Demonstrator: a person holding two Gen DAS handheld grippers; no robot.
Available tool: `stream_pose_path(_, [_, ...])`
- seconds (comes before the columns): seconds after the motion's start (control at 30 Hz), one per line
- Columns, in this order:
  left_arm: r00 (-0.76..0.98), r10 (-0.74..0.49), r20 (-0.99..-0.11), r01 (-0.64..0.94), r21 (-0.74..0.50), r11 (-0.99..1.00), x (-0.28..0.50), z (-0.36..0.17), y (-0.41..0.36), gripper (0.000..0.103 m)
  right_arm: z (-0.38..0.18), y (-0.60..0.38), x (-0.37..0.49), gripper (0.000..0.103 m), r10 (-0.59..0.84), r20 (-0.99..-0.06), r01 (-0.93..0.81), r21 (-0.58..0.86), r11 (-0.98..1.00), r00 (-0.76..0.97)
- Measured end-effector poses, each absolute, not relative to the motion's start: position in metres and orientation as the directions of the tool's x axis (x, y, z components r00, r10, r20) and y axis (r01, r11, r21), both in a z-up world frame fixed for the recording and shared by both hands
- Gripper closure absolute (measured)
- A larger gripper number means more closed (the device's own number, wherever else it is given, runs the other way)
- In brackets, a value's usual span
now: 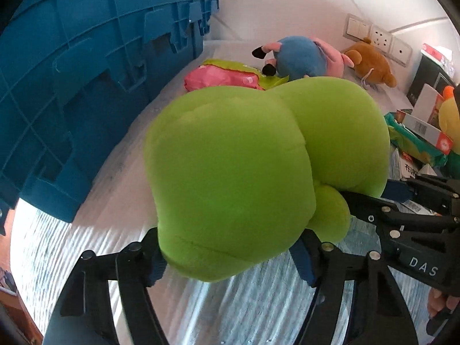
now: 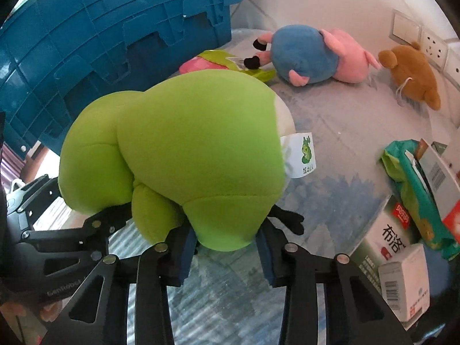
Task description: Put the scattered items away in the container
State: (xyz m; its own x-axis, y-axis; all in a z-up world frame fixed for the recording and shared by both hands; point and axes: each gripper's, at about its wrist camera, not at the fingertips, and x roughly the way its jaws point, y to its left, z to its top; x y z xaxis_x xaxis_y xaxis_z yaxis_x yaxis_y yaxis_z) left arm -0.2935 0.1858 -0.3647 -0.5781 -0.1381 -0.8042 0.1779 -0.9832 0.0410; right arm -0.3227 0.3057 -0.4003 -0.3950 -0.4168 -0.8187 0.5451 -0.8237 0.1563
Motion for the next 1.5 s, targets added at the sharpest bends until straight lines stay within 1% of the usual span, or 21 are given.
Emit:
stream_pose_path(0.1, [-0.604, -0.160, -0.781, 0.172, 0.069, -0.983, -0.288, -0.353, 0.191, 0.035, -0.391, 0.308, -0.315, 0.068, -0.433, -0.800, 0.553, 0.155, -0.819, -0.415])
stream_pose_path(0.47, [-0.698, -0.152, -0.700, 0.150, 0.065, -0.987, -0.260, -0.283, 0.200, 0.034, -0.326, 0.321, -0.280, 0.071, -0.465, -0.732, 0.560, 0.138, -0.817, -0.498])
stream_pose_path(0.6, [-0.691, -0.104, -0.715, 0.127, 0.022, -0.992, -0.246, -0.269, 0.197, 0.034, -0.311, 0.331, -0.266, 0.072, -0.469, -0.744, 0.532, 0.181, -0.827, -0.476])
stream_pose_path(0.73, [-0.650, -0.057, -0.757, 0.105, -0.015, -0.994, -0.236, -0.281, 0.194, 0.034, -0.316, 0.340, -0.257, 0.072, -0.456, -0.773, 0.495, 0.214, -0.842, -0.440])
stream_pose_path(0.8, [-0.626, -0.062, -0.777, 0.116, -0.014, -0.993, -0.249, -0.290, 0.192, 0.031, -0.324, 0.341, -0.273, 0.067, -0.448, -0.777, 0.449, 0.241, -0.861, -0.442])
stream_pose_path(0.83, [-0.621, -0.080, -0.779, 0.123, 0.004, -0.992, -0.260, -0.293, 0.191, 0.027, -0.325, 0.340, -0.282, 0.063, -0.445, -0.774, 0.429, 0.249, -0.868, -0.451])
stream_pose_path(0.87, [-0.617, -0.100, -0.780, 0.127, 0.026, -0.992, -0.269, -0.295, 0.191, 0.027, -0.325, 0.339, -0.292, 0.060, -0.434, -0.769, 0.402, 0.251, -0.881, -0.470])
stream_pose_path(0.93, [-0.613, -0.115, -0.782, 0.134, 0.041, -0.990, -0.284, -0.292, 0.186, 0.027, -0.319, 0.337, -0.308, 0.048, -0.424, -0.755, 0.361, 0.264, -0.895, -0.500])
stream_pose_path(1.03, [-0.642, -0.132, -0.755, 0.150, 0.045, -0.988, -0.288, -0.277, 0.176, 0.027, -0.305, 0.338, -0.311, 0.044, -0.407, -0.733, 0.339, 0.251, -0.907, -0.545])
stream_pose_path(1.07, [-0.653, -0.140, -0.744, 0.157, 0.048, -0.986, -0.288, -0.273, 0.173, 0.022, -0.302, 0.340, -0.309, 0.043, -0.403, -0.725, 0.336, 0.247, -0.909, -0.559])
stream_pose_path(1.13, [-0.659, -0.153, -0.736, 0.172, 0.051, -0.984, -0.292, -0.271, 0.167, 0.015, -0.302, 0.341, -0.305, 0.036, -0.393, -0.723, 0.328, 0.239, -0.914, -0.568])
stream_pose_path(1.23, [-0.646, -0.160, -0.746, 0.171, 0.063, -0.983, -0.304, -0.277, 0.163, 0.015, -0.315, 0.337, -0.306, 0.036, -0.396, -0.750, 0.348, 0.234, -0.908, -0.530])
stream_pose_path(1.33, [-0.638, -0.129, -0.759, 0.164, 0.029, -0.986, -0.309, -0.283, 0.158, 0.015, -0.327, 0.331, -0.310, 0.036, -0.387, -0.766, 0.364, 0.214, -0.907, -0.513])
stream_pose_path(1.5, [-0.619, -0.111, -0.778, 0.174, 0.002, -0.985, -0.311, -0.293, 0.145, 0.015, -0.332, 0.323, -0.330, 0.035, -0.423, -0.764, 0.365, 0.262, -0.894, -0.488])
